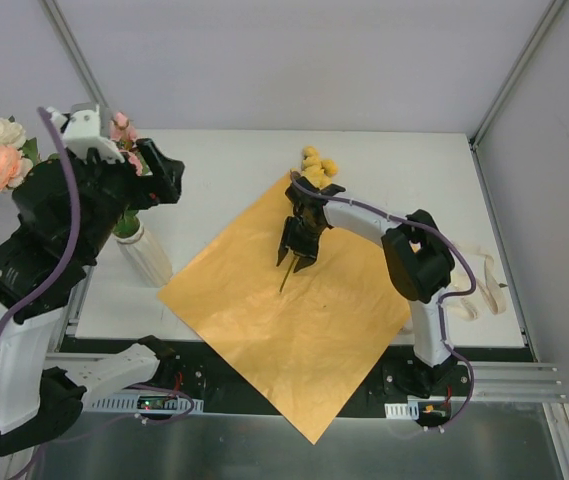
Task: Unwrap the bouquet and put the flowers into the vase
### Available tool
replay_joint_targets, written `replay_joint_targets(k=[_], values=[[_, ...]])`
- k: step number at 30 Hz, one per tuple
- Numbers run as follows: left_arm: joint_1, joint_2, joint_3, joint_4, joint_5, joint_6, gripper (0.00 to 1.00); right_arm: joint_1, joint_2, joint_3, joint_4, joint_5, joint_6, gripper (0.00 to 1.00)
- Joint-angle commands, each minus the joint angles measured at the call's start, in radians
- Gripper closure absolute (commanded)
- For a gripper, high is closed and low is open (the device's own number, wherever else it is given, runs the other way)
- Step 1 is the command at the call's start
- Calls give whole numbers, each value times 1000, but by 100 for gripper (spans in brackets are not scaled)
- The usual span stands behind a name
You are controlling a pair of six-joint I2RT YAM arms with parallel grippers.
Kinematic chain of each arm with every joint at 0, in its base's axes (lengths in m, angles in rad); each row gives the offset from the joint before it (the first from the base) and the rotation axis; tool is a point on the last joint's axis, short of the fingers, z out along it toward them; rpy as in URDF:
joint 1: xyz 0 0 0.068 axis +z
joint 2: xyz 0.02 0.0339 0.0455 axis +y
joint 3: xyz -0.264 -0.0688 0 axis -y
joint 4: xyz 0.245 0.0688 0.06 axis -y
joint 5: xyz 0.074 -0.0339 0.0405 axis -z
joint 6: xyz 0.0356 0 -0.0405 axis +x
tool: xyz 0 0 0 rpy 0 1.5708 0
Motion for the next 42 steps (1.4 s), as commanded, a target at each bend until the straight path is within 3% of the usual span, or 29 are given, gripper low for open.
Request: replay_joint_targets(k=[1, 8, 13, 17, 25, 30, 38, 42], values=[[-1, 58, 56, -37, 227, -53, 12, 12, 15, -44, 89, -64, 119, 50], [-1, 95, 108, -66, 304, -59, 12, 12, 20, -108, 157, -80, 196, 68], [1, 95, 109, -81, 323, -65, 12, 11, 24, -124, 168, -63, 200, 71], [-1, 92, 114, -91, 321, -79, 12, 9, 1, -139, 180, -29, 184, 99], [-1, 113, 70, -101, 392, -163, 13, -26, -265, -154, 196, 0, -5, 99], [1, 170, 42, -111, 474, -240, 13, -63, -475, -343, 552, -207, -59, 100], [38, 293, 114, -98, 691, -346, 10, -55, -694, -398, 728, -446, -160, 100], [58, 336, 105, 6, 870, -360, 12, -34, -753, -362, 733, -547, -201, 100]])
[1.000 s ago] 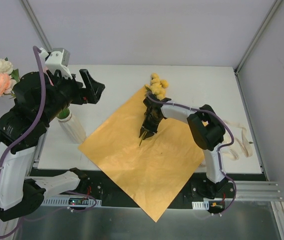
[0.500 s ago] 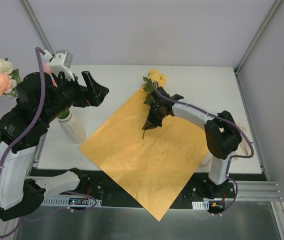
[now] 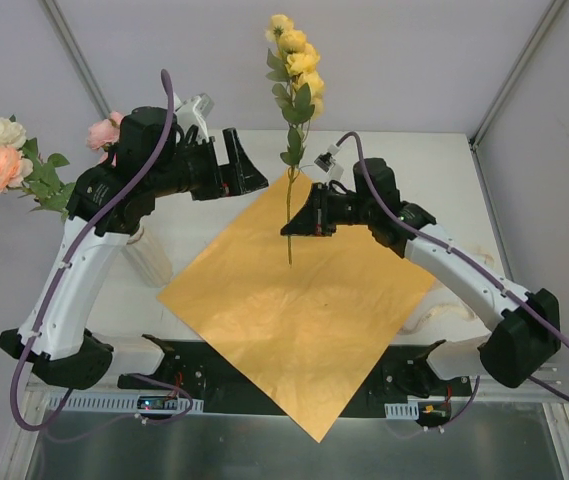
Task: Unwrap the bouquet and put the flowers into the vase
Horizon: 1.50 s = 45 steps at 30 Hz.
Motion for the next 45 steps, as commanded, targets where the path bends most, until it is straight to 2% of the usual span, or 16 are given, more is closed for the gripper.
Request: replay_joint_targets(k=[1, 5, 10, 16, 18, 24, 28, 30, 32, 33, 34, 35, 38, 40, 43, 45], values=[[21, 25, 47, 127, 250, -47, 14, 31, -91, 37, 110, -176, -99, 99], [23, 72, 92, 143, 369, -47, 15, 94, -121, 31, 107, -192, -130, 99], [24, 77, 78, 164, 365, -35, 17, 151, -116, 52, 109, -233, -170, 100], [67, 63, 66, 176, 351, -30, 51, 191, -98, 68, 124, -265, -179, 100], [72, 45, 55, 176, 337, -25, 55, 203, -87, 80, 123, -276, -184, 100], [99, 5, 12, 176, 340, -24, 55, 228, -67, 123, 92, -274, -231, 100], [110, -6, 32, 176, 337, -2, 79, 246, -38, 202, 8, -287, -294, 100], [116, -15, 58, 176, 337, 25, 86, 251, -18, 223, -47, -278, -329, 100], [119, -33, 74, 172, 312, 62, 95, 251, -7, 250, -101, -249, -346, 91], [119, -41, 86, 166, 298, 77, 99, 251, -6, 261, -124, -236, -361, 81], [119, -49, 93, 160, 281, 93, 100, 251, -4, 269, -150, -172, -390, 65], [119, -70, 101, 135, 256, 126, 100, 249, -4, 282, -205, -131, -403, 59], [119, -116, 139, 83, 141, 224, 100, 217, -16, 278, -291, 49, -425, 49], [118, -141, 173, 22, 5, 280, 100, 168, -33, 255, -305, 136, -400, 41], [118, -193, 210, -38, -179, 392, 100, 80, -62, 198, -299, 143, -360, 34], [119, -242, 218, -43, -289, 461, 100, 50, -65, 181, -301, 132, -340, 34]])
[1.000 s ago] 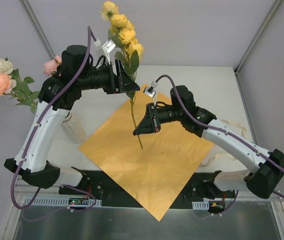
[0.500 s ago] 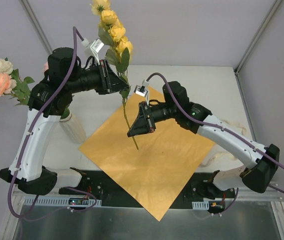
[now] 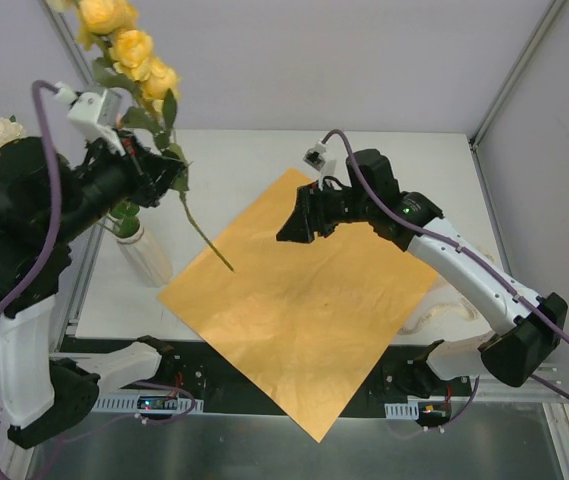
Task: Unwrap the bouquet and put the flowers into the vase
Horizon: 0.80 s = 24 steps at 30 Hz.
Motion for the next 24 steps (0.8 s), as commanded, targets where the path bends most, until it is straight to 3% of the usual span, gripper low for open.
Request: replay_joint_targets(k=[1, 5, 11, 24], values=[[12, -124, 56, -38, -390, 207, 100, -92, -48, -35, -42, 68, 28, 34], [11, -160, 74, -33, -595, 357, 100, -98, -31, -43, -43, 54, 39, 34], [11, -175, 37, 33, -849, 426, 100, -97, -3, -32, -45, 31, 53, 35], [11, -53, -44, 154, -1083, 452, 100, -97, 4, -33, -48, 21, 53, 36]])
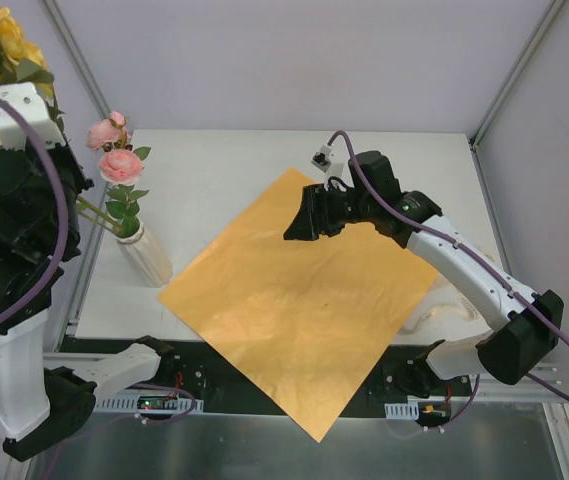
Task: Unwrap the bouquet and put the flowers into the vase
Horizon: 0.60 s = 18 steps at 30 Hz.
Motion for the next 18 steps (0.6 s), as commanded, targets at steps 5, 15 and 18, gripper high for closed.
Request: replay_joint_targets(k=[5, 15, 18], values=[[12, 49, -160, 211, -156, 61, 100, 1, -12, 15, 4, -22, 8, 36], [12, -60, -469, 536, -216, 143, 100, 1, -22, 4, -4, -24, 0, 36], [12, -89, -536, 576, -234, 140, 100, 1, -22, 4, -5, -27, -3, 36]])
